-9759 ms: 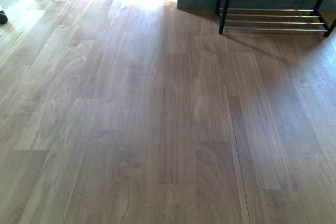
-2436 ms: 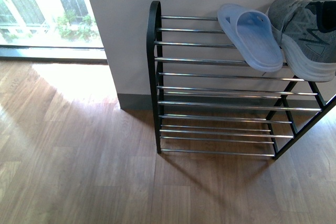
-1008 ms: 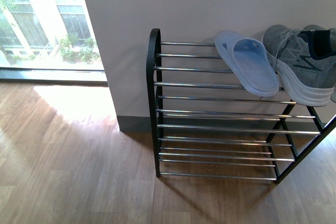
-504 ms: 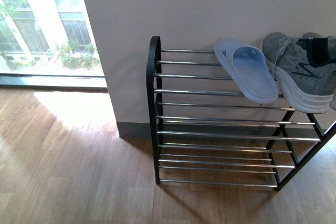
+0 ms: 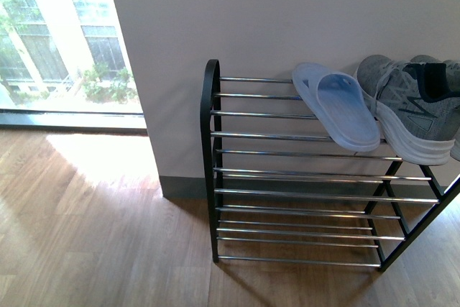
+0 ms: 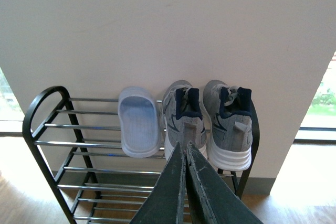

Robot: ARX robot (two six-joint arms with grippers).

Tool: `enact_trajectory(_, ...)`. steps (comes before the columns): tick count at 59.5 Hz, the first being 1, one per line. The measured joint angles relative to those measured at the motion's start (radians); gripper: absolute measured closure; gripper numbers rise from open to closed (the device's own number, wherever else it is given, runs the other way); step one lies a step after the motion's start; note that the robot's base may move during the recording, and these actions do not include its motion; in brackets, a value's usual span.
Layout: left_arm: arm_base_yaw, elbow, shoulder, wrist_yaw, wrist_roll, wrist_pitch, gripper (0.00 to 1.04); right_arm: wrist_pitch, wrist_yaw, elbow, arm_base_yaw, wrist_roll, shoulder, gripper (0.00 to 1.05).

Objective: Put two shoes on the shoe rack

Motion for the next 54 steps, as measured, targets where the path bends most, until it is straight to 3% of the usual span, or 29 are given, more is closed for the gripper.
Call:
enact_trajectory(29, 0.000, 0.000, 0.000, 0.000, 0.000, 0.000, 1.03, -0.132, 0.000, 0.000, 0.000, 0.000, -0.132, 1.03)
enact_trajectory(35, 0.000, 0.000, 0.000, 0.000, 0.000, 0.000, 1.03, -0.288, 0.002, 0.000, 0.000, 0.000, -0.258, 1.03)
enact_trajectory(46, 0.000, 0.000, 0.000, 0.000, 0.000, 0.000, 1.03, -0.301, 0.000, 0.000, 0.000, -0.001, -0.294, 1.03)
enact_trajectory(54, 0.000, 0.000, 0.000, 0.000, 0.000, 0.000, 1.03, -0.301, 0.000, 0.000, 0.000, -0.001, -0.295, 0.74)
